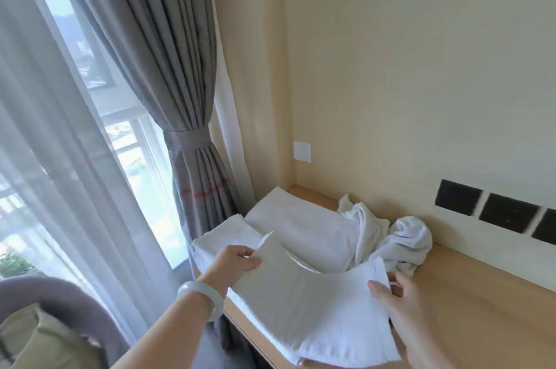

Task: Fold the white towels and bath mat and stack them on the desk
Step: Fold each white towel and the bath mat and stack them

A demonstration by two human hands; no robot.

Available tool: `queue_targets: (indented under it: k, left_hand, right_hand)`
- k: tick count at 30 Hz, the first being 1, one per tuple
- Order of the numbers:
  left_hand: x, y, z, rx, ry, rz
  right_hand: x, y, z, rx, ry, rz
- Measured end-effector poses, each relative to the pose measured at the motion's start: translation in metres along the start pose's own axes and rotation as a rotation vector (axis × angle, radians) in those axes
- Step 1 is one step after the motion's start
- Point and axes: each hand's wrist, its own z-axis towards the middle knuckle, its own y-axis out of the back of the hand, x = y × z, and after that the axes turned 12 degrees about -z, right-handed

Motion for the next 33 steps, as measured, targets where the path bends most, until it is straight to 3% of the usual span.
queue_targets:
  k: [5,16,24,33]
  left_hand:
    - [-0.009,0.06,0.048,-0.049,0.015,0.048]
    - [-0.016,0.143,0.173,0.144,0.06,0.049]
    - [0.038,0.16,0.245,0.388,0.149,0.264]
    - [0.046,0.161,0.282,0.499,0.149,0.279]
  right_hand:
    - [0.03,-0.055,0.022,0.018,0.002,0.049]
    - [0.044,-0.147,0.049,-0.155,-0.171,0.163]
    - [0.012,-0.201,0.05,-0.206,-0.452,-0.097]
    - [0.018,-0.216,0.039,-0.345,-0.498,-0.185]
